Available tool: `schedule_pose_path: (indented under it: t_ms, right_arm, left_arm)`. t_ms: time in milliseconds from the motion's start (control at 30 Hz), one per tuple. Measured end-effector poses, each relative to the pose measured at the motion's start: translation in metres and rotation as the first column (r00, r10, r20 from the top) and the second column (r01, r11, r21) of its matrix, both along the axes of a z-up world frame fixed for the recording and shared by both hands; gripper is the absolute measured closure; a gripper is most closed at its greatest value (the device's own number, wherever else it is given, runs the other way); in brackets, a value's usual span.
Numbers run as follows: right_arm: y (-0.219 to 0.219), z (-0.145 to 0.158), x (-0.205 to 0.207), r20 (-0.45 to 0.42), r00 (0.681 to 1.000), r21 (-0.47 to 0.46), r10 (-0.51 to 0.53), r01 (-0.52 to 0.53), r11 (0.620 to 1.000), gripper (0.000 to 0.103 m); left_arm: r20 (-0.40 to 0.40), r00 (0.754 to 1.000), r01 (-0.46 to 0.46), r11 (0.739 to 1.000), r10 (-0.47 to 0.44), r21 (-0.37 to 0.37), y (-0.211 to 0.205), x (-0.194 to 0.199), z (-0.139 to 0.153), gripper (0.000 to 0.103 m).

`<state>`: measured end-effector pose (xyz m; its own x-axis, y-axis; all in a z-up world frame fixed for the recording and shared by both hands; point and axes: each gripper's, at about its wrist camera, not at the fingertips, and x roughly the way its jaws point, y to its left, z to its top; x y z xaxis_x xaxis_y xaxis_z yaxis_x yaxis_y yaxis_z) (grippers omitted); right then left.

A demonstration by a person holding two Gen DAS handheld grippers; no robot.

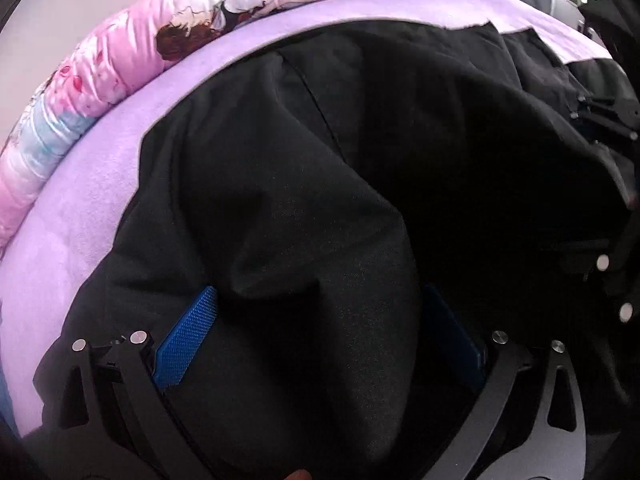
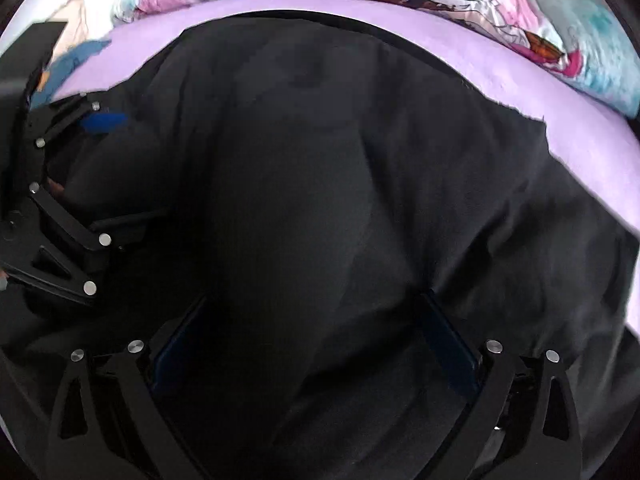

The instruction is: Fold large clothes

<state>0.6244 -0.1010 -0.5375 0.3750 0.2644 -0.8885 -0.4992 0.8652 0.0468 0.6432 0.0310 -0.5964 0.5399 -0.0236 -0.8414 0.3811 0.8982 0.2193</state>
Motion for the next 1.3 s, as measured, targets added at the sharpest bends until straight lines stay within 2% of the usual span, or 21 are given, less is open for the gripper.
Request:
schedule_pose_path:
  t_ms: [67,100,200,267,333,467,500,533,633,733,833,900,1033,1133,1233,1300]
  right_arm:
    - [-0.001,0.013,0.001,-0.001,1.000,0.005,0.002,-0.002,1.000,0.006]
    - [-0.004,0.025,-0.001,0.022,1.000,0.017,0.002,-0.003,1.000,0.006]
    - [-0.014,0.062,-0.010,0.106,0.994,0.091,0.001,-0.011,0.996,0.006]
    - [-0.015,0.072,-0.011,0.123,0.992,0.133,0.001,-0.017,0.991,0.006]
    - [-0.011,0.068,-0.007,0.108,0.994,0.141,0.013,-0.028,0.990,0.006]
    - [0.002,0.010,-0.003,-0.043,0.999,0.071,0.026,-0.023,0.997,0.006]
    - [0.004,0.002,-0.003,-0.054,0.998,0.054,0.026,-0.023,0.998,0.006]
    - [0.005,-0.002,-0.005,-0.036,0.999,0.052,0.035,-0.033,0.998,0.005]
    - [-0.003,0.013,-0.009,-0.010,1.000,0.083,0.004,-0.003,0.997,0.006]
    - [-0.029,0.047,-0.021,0.051,0.997,0.120,-0.062,0.055,0.991,0.006]
    - [-0.076,0.086,-0.048,0.092,0.984,0.167,-0.153,0.136,0.976,0.006]
    - [-0.115,0.105,-0.069,0.105,0.971,0.177,-0.214,0.193,0.965,0.006]
    - [-0.199,0.114,-0.104,0.109,0.943,0.133,-0.315,0.300,0.945,0.006]
    - [-0.257,0.121,-0.127,0.107,0.910,0.112,-0.401,0.389,0.914,0.006]
    - [-0.303,0.126,-0.134,0.113,0.878,0.091,-0.466,0.458,0.884,0.006]
    - [-0.335,0.130,-0.141,0.111,0.855,0.093,-0.507,0.499,0.862,0.006]
  left_arm:
    - [0.011,1.000,-0.015,1.000,0.015,-0.009,0.001,-0.004,0.012,0.006]
    - [0.047,0.999,-0.007,1.000,0.007,-0.020,0.002,-0.011,0.024,0.006]
    - [0.108,0.994,0.027,0.996,-0.018,-0.082,0.005,-0.029,0.055,0.006]
    - [0.120,0.993,0.020,0.991,-0.004,-0.134,0.012,-0.038,0.066,0.006]
    - [0.097,0.995,-0.011,0.983,0.030,-0.185,0.019,-0.041,0.063,0.006]
    - [0.003,0.999,-0.051,0.988,0.052,-0.147,0.017,-0.036,0.027,0.006]
    - [-0.048,0.997,-0.065,0.991,0.060,-0.121,0.017,-0.032,0.011,0.006]
    - [-0.061,0.996,-0.072,0.989,0.065,-0.126,0.017,-0.032,0.006,0.006]
    - [-0.018,0.993,-0.116,0.984,0.115,-0.132,0.015,-0.036,0.022,0.006]
    - [0.028,0.988,-0.142,0.969,0.151,-0.202,0.008,-0.045,0.062,0.006]
    - [0.076,0.988,-0.113,0.963,0.135,-0.245,-0.018,-0.057,0.105,0.006]
    - [0.098,0.992,-0.053,0.963,0.081,-0.265,-0.047,-0.057,0.126,0.006]
    - [0.119,0.991,0.094,0.947,-0.060,-0.307,-0.124,-0.061,0.153,0.006]
    - [0.119,0.982,0.177,0.929,-0.145,-0.325,-0.193,-0.075,0.153,0.006]
    - [0.093,0.982,0.189,0.909,-0.166,-0.373,-0.240,-0.076,0.145,0.006]
    - [0.073,0.983,0.185,0.904,-0.170,-0.385,-0.267,-0.075,0.135,0.006]
